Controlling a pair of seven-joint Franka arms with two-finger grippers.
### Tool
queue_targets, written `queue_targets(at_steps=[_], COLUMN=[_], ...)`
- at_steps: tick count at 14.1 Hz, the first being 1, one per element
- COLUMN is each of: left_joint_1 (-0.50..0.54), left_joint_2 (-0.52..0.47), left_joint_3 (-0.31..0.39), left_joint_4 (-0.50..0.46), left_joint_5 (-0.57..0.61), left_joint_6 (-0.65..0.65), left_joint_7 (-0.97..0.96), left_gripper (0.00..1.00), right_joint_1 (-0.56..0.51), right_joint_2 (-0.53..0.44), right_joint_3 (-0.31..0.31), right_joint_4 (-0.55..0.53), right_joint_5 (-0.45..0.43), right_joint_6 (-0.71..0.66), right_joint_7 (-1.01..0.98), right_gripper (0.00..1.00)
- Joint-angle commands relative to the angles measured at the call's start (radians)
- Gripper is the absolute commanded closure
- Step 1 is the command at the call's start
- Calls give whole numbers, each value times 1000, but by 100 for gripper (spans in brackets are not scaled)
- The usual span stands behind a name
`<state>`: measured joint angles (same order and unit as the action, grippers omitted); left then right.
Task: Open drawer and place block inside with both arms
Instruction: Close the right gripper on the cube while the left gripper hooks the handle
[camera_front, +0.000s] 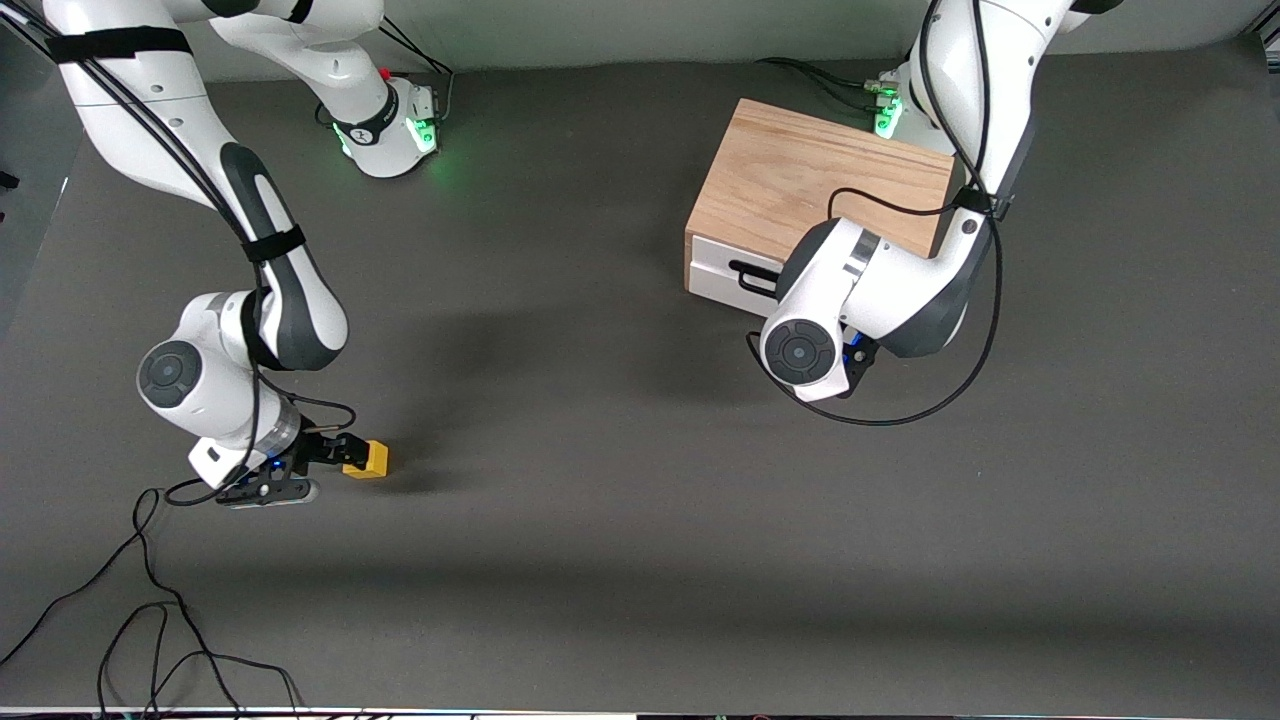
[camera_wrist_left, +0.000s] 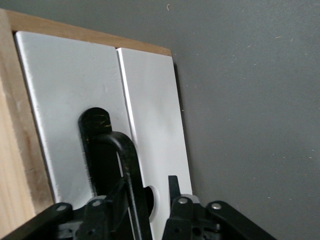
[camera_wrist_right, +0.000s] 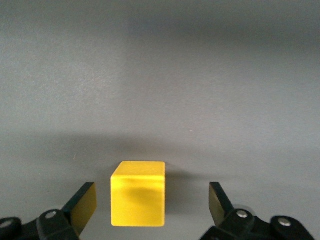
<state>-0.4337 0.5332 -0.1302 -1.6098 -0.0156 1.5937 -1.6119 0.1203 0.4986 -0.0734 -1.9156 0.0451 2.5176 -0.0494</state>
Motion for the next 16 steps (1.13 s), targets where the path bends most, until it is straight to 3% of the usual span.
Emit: queue_targets(at_steps=[1,8,15,16], left_joint_1=[0,1,9,9], left_joint_2=[5,37,39,39], left_joint_3=[8,12,17,15], left_joint_4=[60,215,252,237], left_joint_5=[-4,22,69,68], left_joint_6=[19,45,25,16], left_joint_7=[-17,15,56,76], left_gripper=[100,100,100,93], right_joint_1=[22,21,19,19], right_joint_2=[0,15,25,29], right_joint_3=[-5,-5,-3,-5], right_joint_4=[-46,-76,-91,-98], right_joint_5=[18,18,18,18], right_joint_6=[62,110,144,161], right_joint_7=[13,13,13,11], right_gripper=[0,0,0,0])
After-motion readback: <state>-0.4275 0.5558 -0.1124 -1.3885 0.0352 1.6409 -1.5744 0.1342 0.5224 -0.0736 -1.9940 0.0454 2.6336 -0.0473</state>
